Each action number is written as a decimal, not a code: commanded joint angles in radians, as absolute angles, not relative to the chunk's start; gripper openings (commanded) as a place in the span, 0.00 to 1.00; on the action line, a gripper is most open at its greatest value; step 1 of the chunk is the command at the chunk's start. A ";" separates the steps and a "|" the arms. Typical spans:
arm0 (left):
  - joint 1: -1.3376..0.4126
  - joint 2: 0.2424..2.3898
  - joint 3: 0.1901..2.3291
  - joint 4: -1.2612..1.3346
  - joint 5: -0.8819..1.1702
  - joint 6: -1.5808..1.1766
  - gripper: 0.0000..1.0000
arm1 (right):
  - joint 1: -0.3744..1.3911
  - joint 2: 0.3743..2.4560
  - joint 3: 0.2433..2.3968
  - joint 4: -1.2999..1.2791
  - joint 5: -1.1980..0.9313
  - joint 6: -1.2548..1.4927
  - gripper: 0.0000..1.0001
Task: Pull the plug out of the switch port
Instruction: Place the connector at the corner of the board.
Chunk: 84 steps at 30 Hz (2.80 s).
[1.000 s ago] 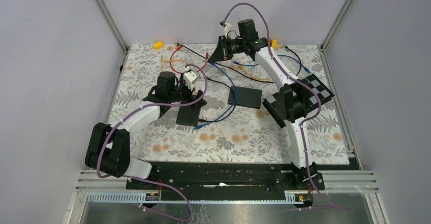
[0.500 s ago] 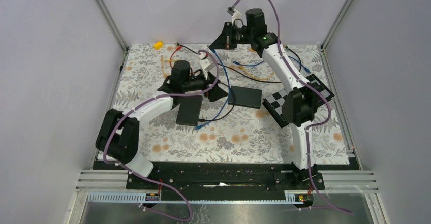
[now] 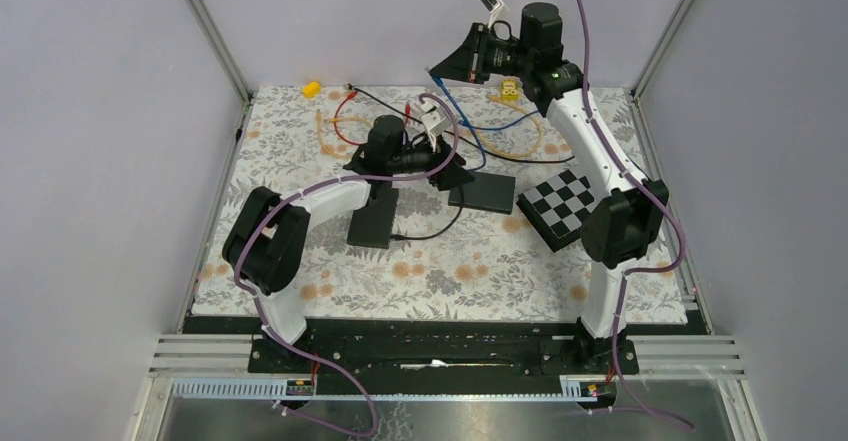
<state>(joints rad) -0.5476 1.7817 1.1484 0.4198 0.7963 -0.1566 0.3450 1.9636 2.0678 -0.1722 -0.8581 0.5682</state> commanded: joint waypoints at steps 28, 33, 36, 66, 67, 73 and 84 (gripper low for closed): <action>-0.645 1.899 1.347 0.514 0.837 -0.136 0.77 | 0.311 1.853 1.856 0.085 -0.900 0.743 0.00; -0.645 1.930 1.395 0.477 0.815 -0.149 0.49 | 0.310 1.839 1.833 0.091 -0.908 0.738 0.00; -0.636 1.905 1.367 0.464 0.819 -0.110 0.35 | 0.305 1.835 1.823 0.091 -0.914 0.732 0.00; -0.428 1.862 1.738 -0.542 0.145 1.050 0.00 | 0.172 1.850 1.817 -0.175 -0.774 0.339 0.71; -0.418 1.879 1.767 -0.562 0.129 1.064 0.00 | 0.164 1.847 1.803 -0.175 -0.776 0.337 0.71; -0.385 2.029 1.954 -0.727 0.040 1.122 0.00 | 0.107 1.825 1.708 -0.178 -0.805 0.319 0.71; -0.361 2.273 2.116 -0.758 0.003 1.141 0.08 | 0.062 1.755 1.540 -0.179 -0.826 0.264 0.71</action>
<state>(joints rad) -0.3634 2.2135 2.0296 -0.7429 0.0315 1.1164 0.0662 1.8469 1.5574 -0.2012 -0.7994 0.3111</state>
